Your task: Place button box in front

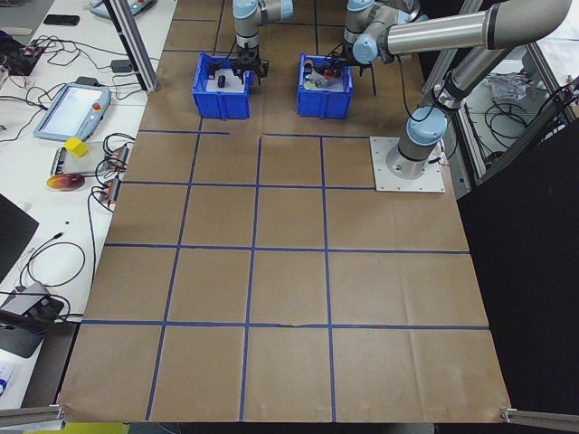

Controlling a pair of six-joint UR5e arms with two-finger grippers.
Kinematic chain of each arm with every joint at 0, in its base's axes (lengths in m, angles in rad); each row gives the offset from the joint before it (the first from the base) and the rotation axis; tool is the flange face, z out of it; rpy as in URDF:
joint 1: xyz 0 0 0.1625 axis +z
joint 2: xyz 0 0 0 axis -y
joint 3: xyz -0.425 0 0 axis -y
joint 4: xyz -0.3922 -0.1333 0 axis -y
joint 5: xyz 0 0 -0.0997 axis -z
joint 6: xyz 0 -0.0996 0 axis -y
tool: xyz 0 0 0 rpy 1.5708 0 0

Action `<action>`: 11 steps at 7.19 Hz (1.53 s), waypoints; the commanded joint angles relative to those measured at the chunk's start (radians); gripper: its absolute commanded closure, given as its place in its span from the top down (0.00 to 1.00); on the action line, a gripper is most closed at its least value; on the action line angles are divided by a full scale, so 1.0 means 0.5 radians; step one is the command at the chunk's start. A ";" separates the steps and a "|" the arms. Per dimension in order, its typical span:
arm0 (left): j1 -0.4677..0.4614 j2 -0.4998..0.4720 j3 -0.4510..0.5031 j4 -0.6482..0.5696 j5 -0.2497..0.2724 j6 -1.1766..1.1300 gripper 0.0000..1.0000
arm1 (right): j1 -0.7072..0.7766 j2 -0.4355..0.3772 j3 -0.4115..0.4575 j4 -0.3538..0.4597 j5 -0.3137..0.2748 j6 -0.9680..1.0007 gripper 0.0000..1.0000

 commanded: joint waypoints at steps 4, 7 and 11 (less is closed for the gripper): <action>-0.087 -0.086 -0.046 0.075 0.016 -0.043 0.27 | -0.103 -0.188 0.015 0.000 -0.098 -0.045 0.05; -0.078 -0.025 -0.037 0.167 0.037 0.009 0.00 | -0.385 -0.335 0.098 0.043 -0.223 -0.424 0.05; 0.377 0.108 0.106 0.143 0.158 0.321 0.00 | -0.919 -0.690 0.499 0.030 -0.227 -0.973 0.05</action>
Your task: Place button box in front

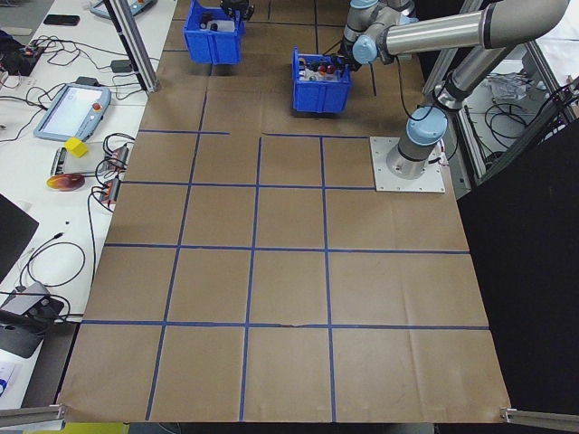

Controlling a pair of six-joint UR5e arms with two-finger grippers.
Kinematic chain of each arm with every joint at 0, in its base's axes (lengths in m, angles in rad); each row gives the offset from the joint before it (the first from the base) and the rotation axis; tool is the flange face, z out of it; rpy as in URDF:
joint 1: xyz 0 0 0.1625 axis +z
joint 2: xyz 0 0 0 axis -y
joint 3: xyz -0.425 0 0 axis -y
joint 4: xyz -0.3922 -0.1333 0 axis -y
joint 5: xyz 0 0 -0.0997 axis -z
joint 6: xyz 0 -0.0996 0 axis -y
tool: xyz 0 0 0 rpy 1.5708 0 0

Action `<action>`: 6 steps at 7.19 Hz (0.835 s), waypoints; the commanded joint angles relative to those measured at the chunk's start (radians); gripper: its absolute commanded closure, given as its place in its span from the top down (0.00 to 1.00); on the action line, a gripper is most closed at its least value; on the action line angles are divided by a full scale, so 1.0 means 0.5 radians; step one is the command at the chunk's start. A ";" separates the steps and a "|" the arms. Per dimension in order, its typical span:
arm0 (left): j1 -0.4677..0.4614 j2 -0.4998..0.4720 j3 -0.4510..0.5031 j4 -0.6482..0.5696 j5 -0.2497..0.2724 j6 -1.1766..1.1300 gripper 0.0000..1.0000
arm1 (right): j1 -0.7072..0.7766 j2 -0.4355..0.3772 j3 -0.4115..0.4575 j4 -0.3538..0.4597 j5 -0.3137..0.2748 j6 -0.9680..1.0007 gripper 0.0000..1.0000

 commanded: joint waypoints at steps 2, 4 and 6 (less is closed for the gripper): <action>0.448 -0.102 0.223 -0.014 -0.167 0.386 0.00 | -0.314 -0.268 0.281 -0.006 -0.002 -0.387 0.05; 0.559 -0.423 0.482 -0.008 -0.220 0.500 0.00 | -0.434 -0.461 0.544 -0.030 0.016 -0.471 0.05; 0.538 -0.880 0.926 -0.017 -0.223 0.501 0.00 | -0.547 -0.596 0.702 -0.033 0.025 -0.584 0.05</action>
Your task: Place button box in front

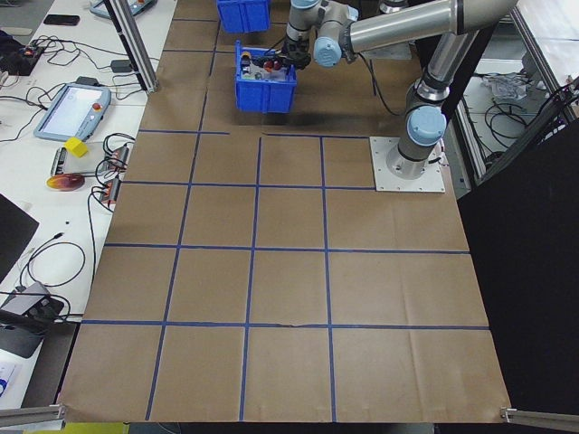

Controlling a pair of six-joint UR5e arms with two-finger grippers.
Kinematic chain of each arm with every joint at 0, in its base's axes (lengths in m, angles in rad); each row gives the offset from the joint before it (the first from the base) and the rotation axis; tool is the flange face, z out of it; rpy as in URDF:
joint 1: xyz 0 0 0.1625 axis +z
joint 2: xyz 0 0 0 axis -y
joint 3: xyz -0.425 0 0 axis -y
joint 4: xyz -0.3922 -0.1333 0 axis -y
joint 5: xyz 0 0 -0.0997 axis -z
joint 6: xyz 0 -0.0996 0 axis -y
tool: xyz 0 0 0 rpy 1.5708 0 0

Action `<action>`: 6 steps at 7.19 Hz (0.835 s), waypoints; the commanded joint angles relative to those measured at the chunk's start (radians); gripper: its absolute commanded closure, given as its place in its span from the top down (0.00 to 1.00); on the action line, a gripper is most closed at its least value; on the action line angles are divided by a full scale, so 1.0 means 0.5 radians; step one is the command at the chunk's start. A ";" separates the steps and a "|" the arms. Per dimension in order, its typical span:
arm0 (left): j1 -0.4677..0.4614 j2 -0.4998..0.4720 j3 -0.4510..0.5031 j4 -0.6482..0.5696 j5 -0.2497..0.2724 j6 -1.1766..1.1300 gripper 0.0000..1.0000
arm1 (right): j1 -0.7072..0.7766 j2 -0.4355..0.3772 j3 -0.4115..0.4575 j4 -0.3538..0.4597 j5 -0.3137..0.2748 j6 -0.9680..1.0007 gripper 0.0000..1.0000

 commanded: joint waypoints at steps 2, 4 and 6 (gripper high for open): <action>-0.037 -0.642 0.607 0.003 -0.090 0.016 0.00 | -0.122 -0.180 0.230 -0.004 0.014 -0.124 0.05; -0.053 -0.771 0.737 0.028 -0.209 0.022 0.00 | -0.147 -0.220 0.270 -0.004 0.015 -0.124 0.05; -0.053 -0.833 0.801 0.031 -0.240 0.095 0.00 | -0.150 -0.239 0.285 -0.001 0.015 -0.152 0.06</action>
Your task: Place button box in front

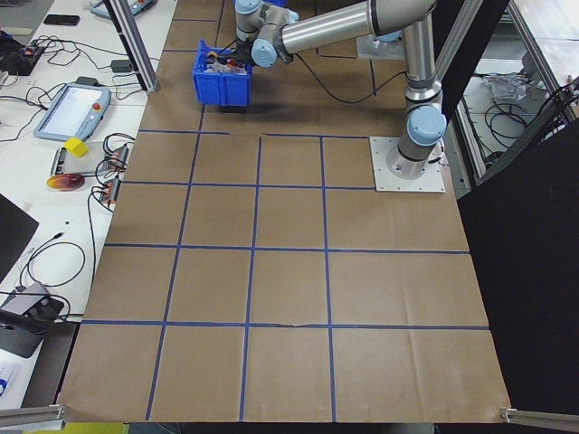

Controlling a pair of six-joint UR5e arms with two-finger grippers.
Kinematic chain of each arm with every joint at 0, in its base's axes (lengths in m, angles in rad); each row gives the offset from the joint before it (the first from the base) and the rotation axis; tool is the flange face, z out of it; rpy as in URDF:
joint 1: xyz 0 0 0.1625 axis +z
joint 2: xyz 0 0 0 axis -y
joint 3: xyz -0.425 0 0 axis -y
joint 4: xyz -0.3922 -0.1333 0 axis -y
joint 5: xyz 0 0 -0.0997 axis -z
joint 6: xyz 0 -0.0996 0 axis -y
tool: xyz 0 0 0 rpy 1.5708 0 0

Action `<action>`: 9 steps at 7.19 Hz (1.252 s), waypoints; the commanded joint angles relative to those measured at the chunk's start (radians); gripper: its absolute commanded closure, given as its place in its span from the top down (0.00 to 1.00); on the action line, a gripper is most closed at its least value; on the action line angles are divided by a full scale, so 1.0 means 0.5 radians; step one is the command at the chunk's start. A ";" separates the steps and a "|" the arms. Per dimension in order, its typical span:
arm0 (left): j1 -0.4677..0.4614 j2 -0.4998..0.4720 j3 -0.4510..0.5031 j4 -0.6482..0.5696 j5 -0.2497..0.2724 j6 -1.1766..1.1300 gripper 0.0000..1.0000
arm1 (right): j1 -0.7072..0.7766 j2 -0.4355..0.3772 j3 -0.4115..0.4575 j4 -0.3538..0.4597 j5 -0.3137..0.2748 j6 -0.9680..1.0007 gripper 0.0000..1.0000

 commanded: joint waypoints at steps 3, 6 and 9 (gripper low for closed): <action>-0.003 -0.061 0.038 0.004 -0.148 0.073 0.00 | 0.008 -0.163 0.151 0.001 -0.015 -0.013 0.06; 0.000 -0.049 0.007 0.001 -0.124 -0.073 0.49 | 0.011 -0.359 0.344 0.019 -0.009 -0.007 0.06; 0.009 -0.025 0.044 -0.005 0.030 -0.172 0.98 | 0.018 -0.605 0.541 0.029 -0.003 0.020 0.06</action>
